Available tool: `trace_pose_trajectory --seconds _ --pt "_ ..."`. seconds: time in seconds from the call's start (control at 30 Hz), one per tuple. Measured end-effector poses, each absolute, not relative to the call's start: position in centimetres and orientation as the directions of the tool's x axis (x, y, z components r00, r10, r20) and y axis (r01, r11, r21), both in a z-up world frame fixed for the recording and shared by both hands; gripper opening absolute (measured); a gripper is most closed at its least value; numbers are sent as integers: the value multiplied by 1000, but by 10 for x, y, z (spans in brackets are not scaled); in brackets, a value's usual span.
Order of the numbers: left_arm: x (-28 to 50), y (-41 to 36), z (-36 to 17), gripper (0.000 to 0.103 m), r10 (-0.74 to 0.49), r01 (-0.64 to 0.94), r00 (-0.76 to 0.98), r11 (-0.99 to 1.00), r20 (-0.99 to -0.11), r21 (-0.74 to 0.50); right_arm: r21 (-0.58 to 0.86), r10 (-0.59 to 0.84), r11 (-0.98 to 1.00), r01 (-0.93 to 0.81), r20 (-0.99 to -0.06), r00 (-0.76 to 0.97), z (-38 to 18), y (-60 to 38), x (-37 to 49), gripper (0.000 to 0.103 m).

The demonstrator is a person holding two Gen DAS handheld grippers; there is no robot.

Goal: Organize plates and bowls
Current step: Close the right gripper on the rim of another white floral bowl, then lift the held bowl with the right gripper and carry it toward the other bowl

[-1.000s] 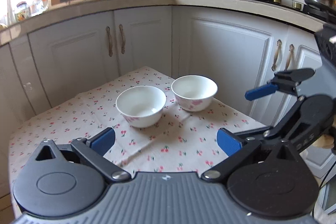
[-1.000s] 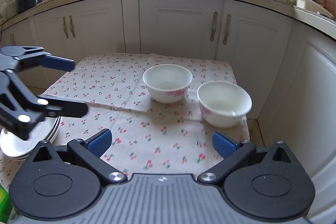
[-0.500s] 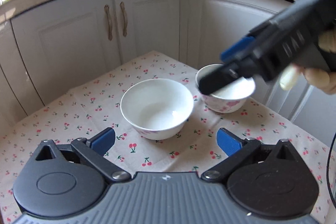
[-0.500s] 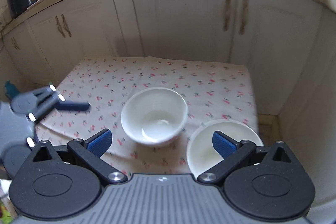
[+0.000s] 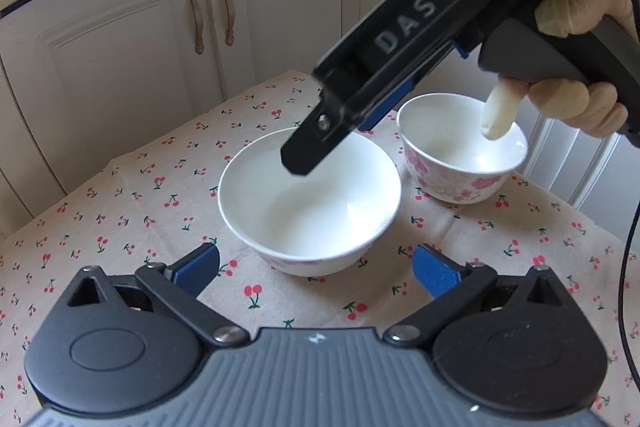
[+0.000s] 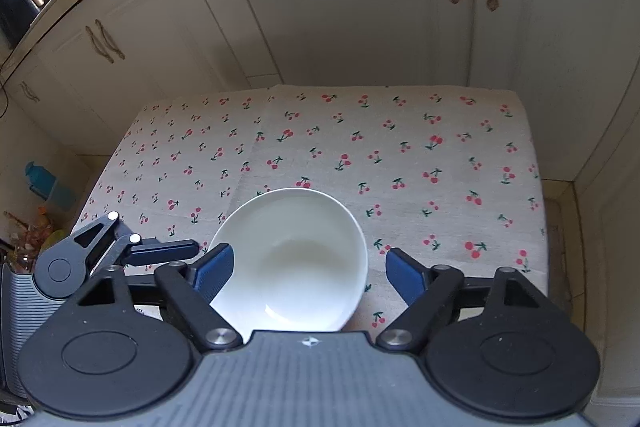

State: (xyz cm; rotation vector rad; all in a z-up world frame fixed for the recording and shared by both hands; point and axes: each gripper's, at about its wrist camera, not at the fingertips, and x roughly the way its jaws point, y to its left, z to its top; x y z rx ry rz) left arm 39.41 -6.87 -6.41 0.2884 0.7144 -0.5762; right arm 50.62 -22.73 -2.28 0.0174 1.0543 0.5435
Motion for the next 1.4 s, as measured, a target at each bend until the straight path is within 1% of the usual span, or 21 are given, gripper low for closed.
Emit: trace_pose_trajectory --seconds 0.07,0.13,0.2,0.23,0.33,0.47,0.7,0.9,1.17,1.4 --pt "397 -71 -67 99 -394 591 609 804 -688 63 263 429 866 -426 -828 362 -27 -224 510 78" --pt "399 -73 -70 96 -392 593 608 802 -690 67 249 417 869 -428 -835 359 -30 -222 511 77" --pt "401 -74 -72 88 -387 592 609 803 -692 71 241 411 869 -431 -839 358 -33 -221 511 72" --pt "402 -74 -73 87 -387 592 608 802 -693 72 242 412 868 -433 -838 357 -34 -221 512 72" --pt "402 -74 -74 87 -386 589 620 804 -683 80 241 415 865 -440 -837 356 -36 -220 511 69" --pt "401 -74 -72 87 -387 588 636 803 -668 95 238 413 865 -442 -838 357 -36 -219 511 69" --pt "406 -73 -70 86 -404 580 631 813 -662 57 240 414 866 -439 -837 359 -35 -220 512 68" --pt "408 -70 -69 86 -408 572 623 820 -667 32 235 411 868 -439 -835 365 -34 -221 510 63" --pt "402 -66 -64 86 -418 569 594 822 -687 -8 217 397 869 -445 -843 364 -29 -216 502 63" --pt "377 -62 -49 86 -413 582 594 813 -691 15 200 392 864 -462 -843 368 -19 -211 479 63"
